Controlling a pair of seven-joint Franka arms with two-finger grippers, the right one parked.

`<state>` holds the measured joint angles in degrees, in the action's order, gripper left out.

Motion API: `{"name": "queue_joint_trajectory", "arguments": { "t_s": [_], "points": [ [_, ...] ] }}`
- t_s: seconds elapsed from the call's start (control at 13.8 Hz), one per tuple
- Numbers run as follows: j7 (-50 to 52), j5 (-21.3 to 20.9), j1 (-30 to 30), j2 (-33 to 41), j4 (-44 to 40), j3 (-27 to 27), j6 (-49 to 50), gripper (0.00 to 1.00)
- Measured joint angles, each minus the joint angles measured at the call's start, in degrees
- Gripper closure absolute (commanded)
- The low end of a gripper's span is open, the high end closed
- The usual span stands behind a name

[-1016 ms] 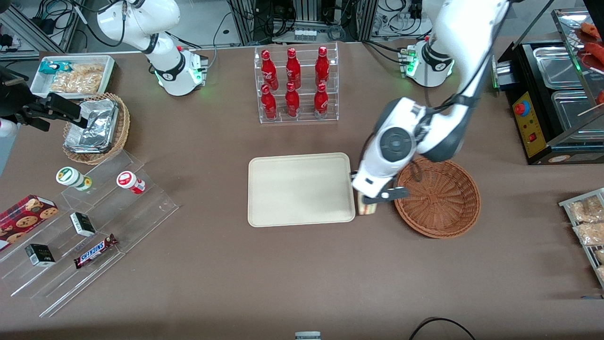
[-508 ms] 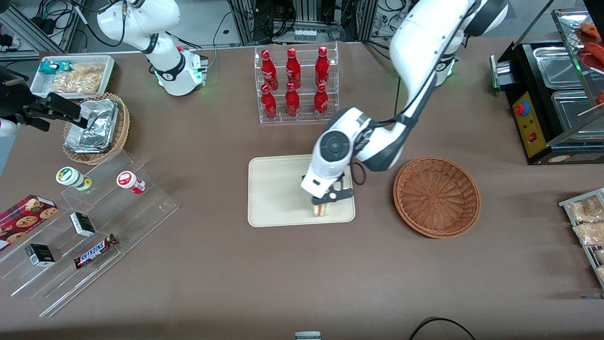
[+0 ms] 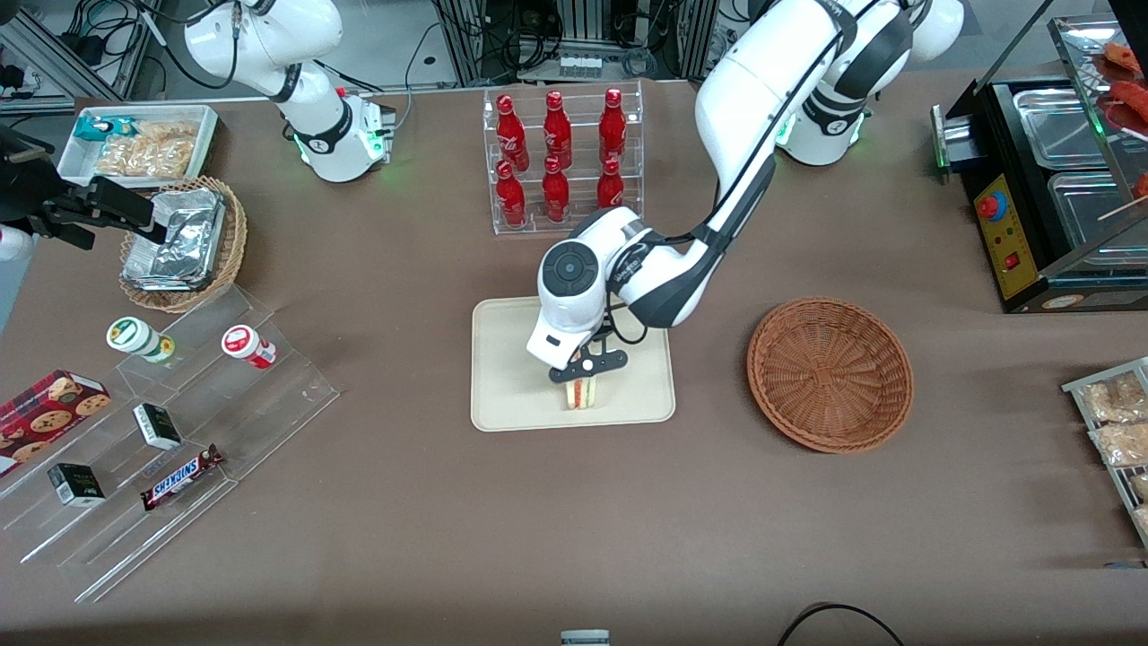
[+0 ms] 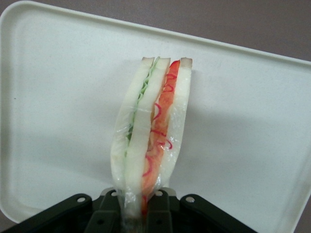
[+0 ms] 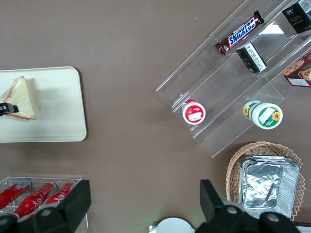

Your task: Place sandwich from basket to tray

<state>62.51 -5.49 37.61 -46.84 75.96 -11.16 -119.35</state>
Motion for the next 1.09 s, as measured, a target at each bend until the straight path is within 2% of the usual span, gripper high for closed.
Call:
{"name": "queue_joint_trajectory", "arguments": {
  "t_s": [0.29, 0.36, 0.44, 0.51, 0.87, 1.09],
  "points": [
    [0.0, -0.1, 0.8, -0.9, 0.0, 0.0, 0.4, 0.92],
    [0.0, -0.1, 1.1, -1.0, 0.0, 0.0, 0.4, 0.88],
    [0.0, -0.1, 1.3, -1.0, 0.0, 0.0, 0.5, 0.59],
    [0.0, -0.1, 1.3, -1.0, 0.0, 0.0, 0.5, 0.01],
    [0.0, -0.1, 1.3, -0.6, -0.9, 0.0, 1.2, 0.00],
    [-0.1, -0.2, 1.0, 2.2, -2.5, 0.2, 4.9, 0.00]
  ]
}}
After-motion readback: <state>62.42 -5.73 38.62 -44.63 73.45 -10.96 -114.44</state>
